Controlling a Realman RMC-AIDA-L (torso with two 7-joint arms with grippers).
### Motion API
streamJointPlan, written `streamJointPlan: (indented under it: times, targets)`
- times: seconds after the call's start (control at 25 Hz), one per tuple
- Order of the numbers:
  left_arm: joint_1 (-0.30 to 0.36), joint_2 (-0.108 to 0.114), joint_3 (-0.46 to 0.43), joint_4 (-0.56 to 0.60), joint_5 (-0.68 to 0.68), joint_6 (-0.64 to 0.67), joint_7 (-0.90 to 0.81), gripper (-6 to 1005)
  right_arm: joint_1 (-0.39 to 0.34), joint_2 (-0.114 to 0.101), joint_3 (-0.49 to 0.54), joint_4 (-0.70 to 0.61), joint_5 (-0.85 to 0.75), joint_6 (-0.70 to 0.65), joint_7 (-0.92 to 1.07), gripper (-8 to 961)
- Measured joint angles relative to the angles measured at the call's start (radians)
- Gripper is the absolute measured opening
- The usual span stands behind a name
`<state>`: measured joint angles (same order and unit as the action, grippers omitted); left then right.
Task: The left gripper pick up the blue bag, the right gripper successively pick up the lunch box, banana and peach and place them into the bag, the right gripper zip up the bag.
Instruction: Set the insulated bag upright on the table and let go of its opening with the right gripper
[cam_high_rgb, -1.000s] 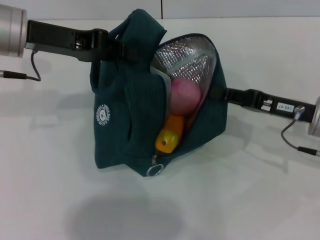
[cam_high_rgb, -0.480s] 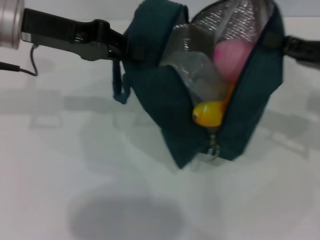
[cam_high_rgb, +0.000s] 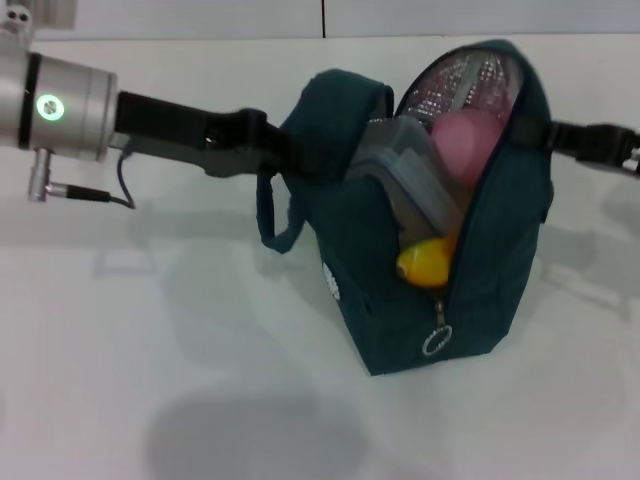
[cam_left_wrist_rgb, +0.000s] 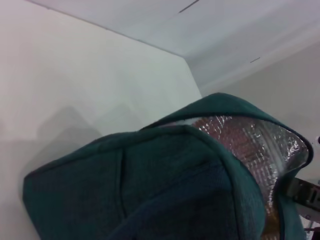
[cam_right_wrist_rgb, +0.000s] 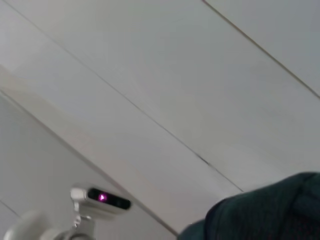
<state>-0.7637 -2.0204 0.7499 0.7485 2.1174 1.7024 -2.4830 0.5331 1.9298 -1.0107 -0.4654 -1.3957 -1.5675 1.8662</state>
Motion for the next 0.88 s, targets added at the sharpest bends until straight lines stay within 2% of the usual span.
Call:
streamJointPlan:
  times: [0.24, 0.48, 0.68, 0.88]
  targets:
    - [0.0, -0.01, 0.002, -0.001, -0.004, 0.004, 0.001, 39, -0.002, 0.004, 0.005, -0.009, -0.023, -0.039, -0.01, 69]
    - [0.001, -0.011, 0.002, -0.004, -0.016, 0.026, 0.01, 39, -0.041, 0.008, 0.075, -0.01, -0.01, -0.116, -0.06, 190]
    - [0.011, -0.009, 0.002, -0.006, -0.028, 0.047, 0.019, 39, -0.084, -0.001, 0.089, -0.012, -0.01, -0.163, -0.098, 444]
    - [0.02, -0.01, 0.002, -0.02, -0.043, 0.056, 0.035, 39, -0.142, -0.007, 0.089, -0.012, -0.018, -0.251, -0.259, 616]
